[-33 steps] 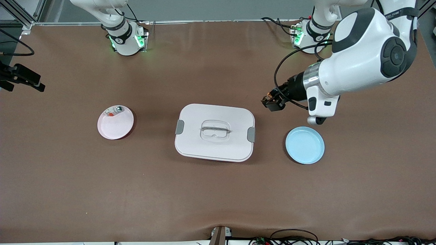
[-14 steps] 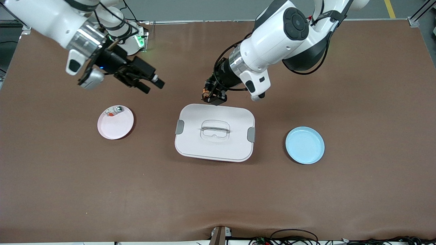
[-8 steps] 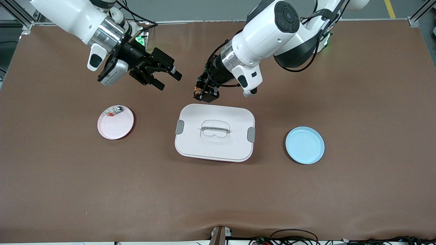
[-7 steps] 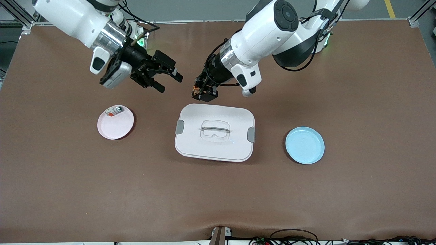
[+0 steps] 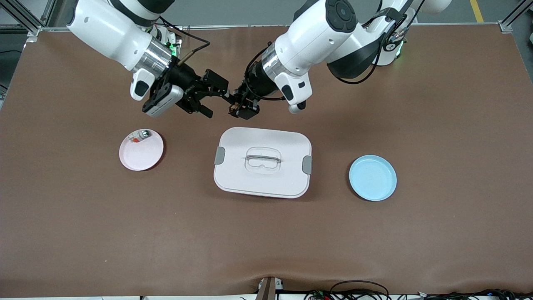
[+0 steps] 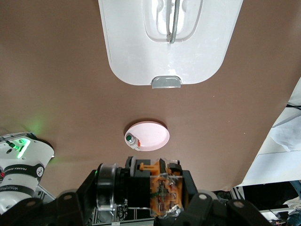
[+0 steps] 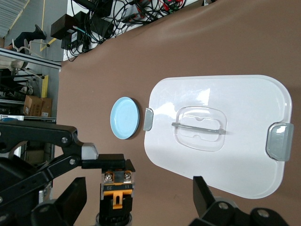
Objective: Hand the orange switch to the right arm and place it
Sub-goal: 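Close the right gripper on the switch held by the left gripper, then open the left gripper while the right gripper carries the switch away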
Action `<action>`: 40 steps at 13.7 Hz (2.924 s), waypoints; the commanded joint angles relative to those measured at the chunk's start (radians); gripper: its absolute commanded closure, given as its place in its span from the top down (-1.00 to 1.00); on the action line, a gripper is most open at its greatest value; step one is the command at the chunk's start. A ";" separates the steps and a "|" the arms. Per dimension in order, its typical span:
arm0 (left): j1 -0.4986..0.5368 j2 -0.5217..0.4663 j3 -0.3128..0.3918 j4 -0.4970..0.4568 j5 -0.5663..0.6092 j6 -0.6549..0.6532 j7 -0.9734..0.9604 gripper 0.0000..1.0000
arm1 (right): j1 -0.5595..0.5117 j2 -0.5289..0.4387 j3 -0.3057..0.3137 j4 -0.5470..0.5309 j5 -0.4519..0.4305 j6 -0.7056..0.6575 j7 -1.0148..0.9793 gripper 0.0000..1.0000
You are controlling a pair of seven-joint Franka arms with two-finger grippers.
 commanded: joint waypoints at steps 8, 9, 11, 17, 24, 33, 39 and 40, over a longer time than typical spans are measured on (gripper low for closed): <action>-0.005 0.000 0.002 0.006 0.011 0.010 -0.019 -0.58 | 0.047 0.019 -0.011 0.014 0.031 -0.003 0.022 1.00; -0.005 0.000 0.002 0.006 0.011 0.010 -0.019 -0.58 | 0.047 0.021 -0.011 0.014 0.031 -0.003 0.024 1.00; -0.003 -0.003 0.002 0.006 0.009 0.010 -0.019 -0.58 | 0.048 0.021 -0.011 0.016 0.031 -0.007 0.035 1.00; -0.005 -0.012 0.002 0.008 0.009 0.010 -0.019 -0.58 | 0.048 0.019 -0.013 0.019 0.031 -0.030 0.065 -0.58; -0.007 -0.012 0.000 0.008 0.011 0.010 -0.017 -0.58 | 0.050 0.021 -0.013 0.024 0.031 -0.033 0.145 -1.00; -0.005 -0.012 0.000 0.008 0.011 0.010 -0.007 1.00 | 0.050 0.024 -0.013 0.030 0.031 -0.032 0.141 -1.00; 0.001 -0.014 0.000 0.003 0.052 0.008 0.004 1.00 | 0.050 0.033 -0.013 0.030 0.023 -0.033 0.026 -1.00; 0.004 -0.015 0.002 0.000 0.070 0.001 0.007 1.00 | 0.048 0.036 -0.014 0.028 0.022 -0.042 -0.085 -1.00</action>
